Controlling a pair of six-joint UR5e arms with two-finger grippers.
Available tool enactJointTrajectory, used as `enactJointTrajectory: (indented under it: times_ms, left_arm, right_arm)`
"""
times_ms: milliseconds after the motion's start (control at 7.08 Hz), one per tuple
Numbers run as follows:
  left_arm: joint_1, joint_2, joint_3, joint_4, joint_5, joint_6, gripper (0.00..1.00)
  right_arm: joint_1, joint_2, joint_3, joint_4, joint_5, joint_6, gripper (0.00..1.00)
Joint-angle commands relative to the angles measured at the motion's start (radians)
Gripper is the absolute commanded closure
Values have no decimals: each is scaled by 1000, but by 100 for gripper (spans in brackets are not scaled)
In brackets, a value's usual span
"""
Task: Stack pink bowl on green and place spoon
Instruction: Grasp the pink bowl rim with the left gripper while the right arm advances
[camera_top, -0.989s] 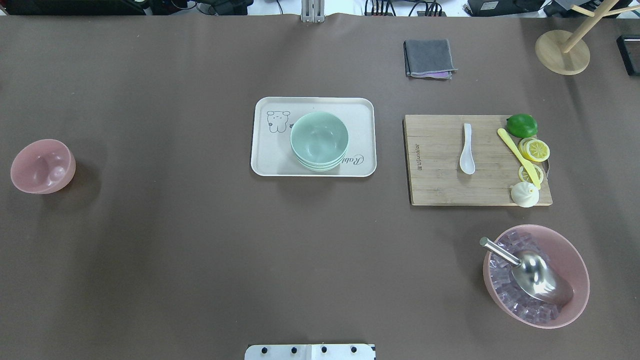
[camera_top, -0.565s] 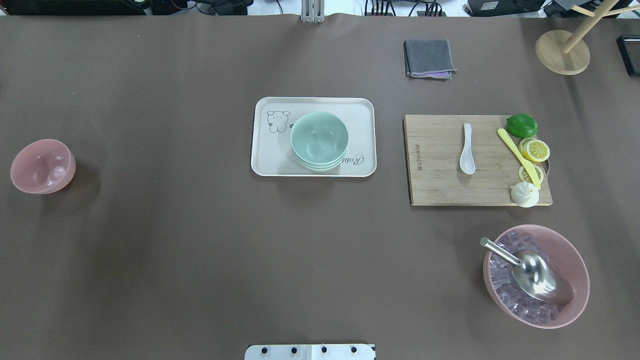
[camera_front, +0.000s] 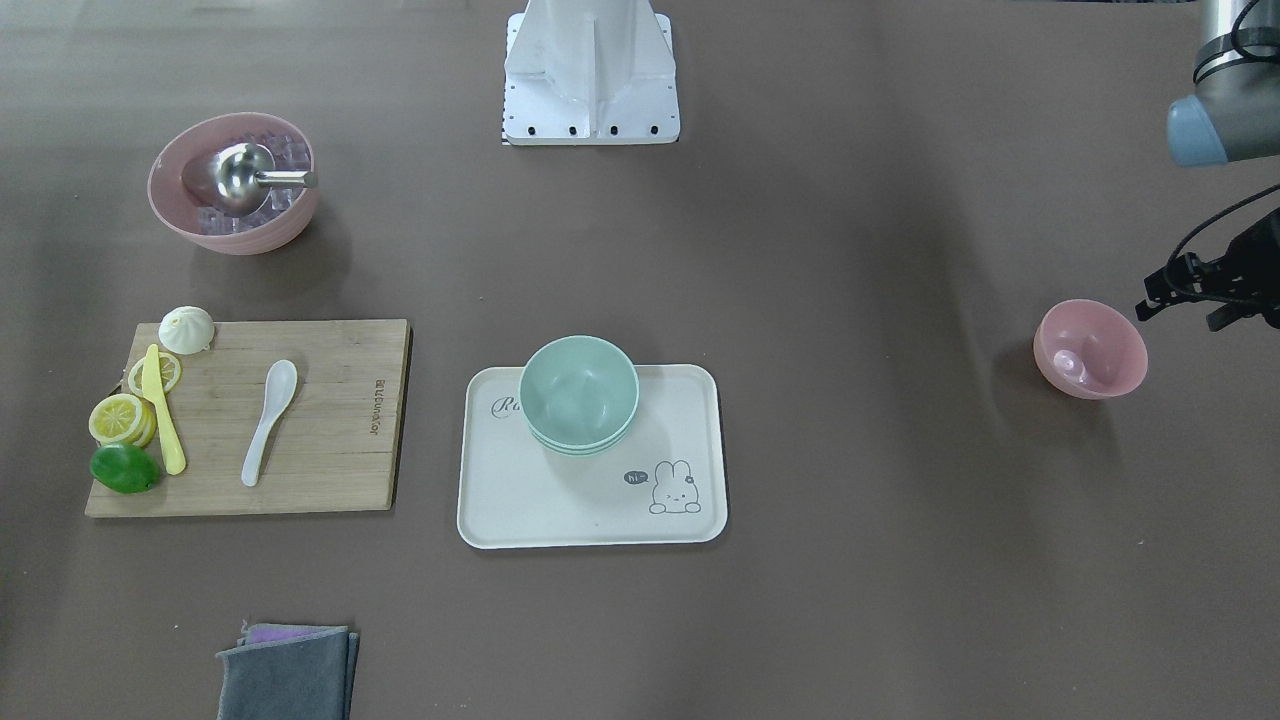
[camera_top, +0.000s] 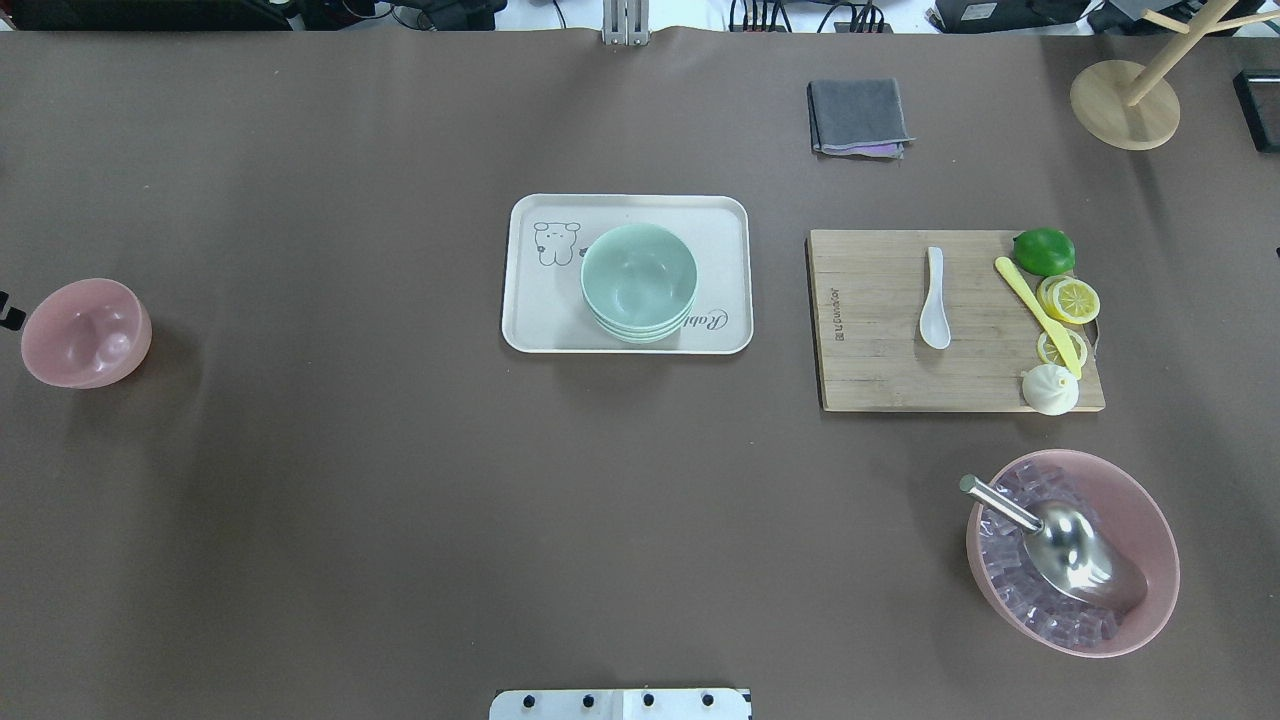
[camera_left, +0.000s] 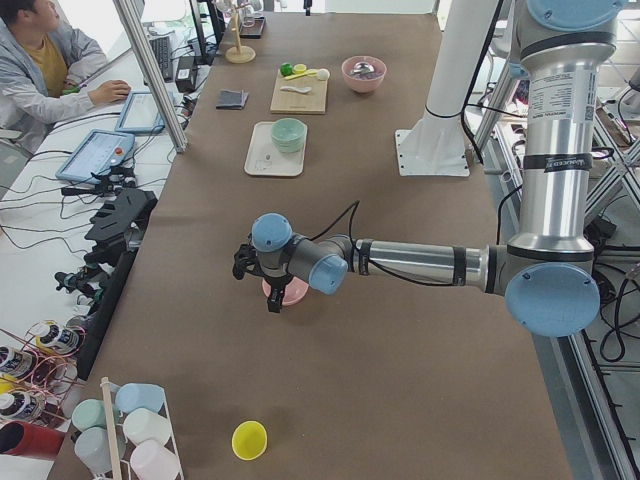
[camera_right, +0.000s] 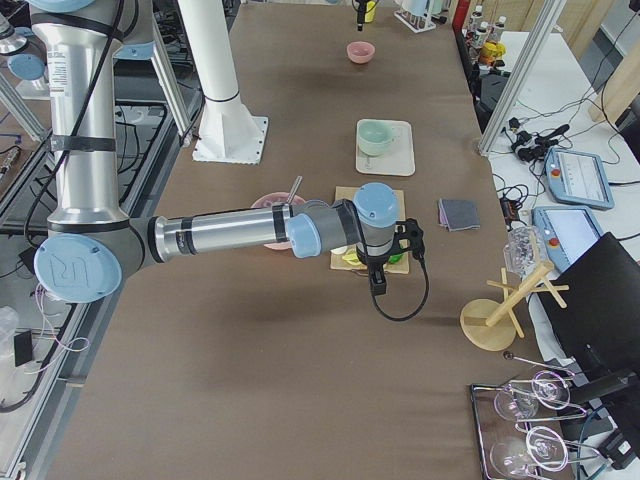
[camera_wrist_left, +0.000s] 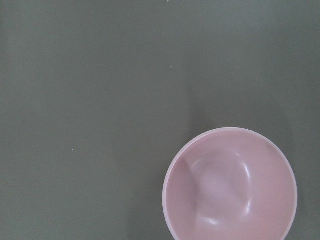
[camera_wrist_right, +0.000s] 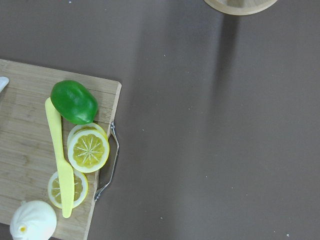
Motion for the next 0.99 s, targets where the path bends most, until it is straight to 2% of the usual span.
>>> enactJointTrajectory:
  times_ms: [0,141,283,565,848]
  left_arm:
    - [84,-48,81,-66,14,-92,7]
    - [103,-56,95,-64,14,-100,28]
    - [103,-56,101,-61,19,-110,99]
    - [103,-82,93,-58,28,-110,100]
    - [103,-179,54,-46,19,-116,100]
  right_arm:
    - [-46,11,3,1,-27,43,0]
    - [-49,12,4,2,-23,44,0]
    - [-57,17,3,1,-21,46,0]
    - [-57,18,18,1,-20,50,0]
    - [-67,29,18,1,-21,81,0]
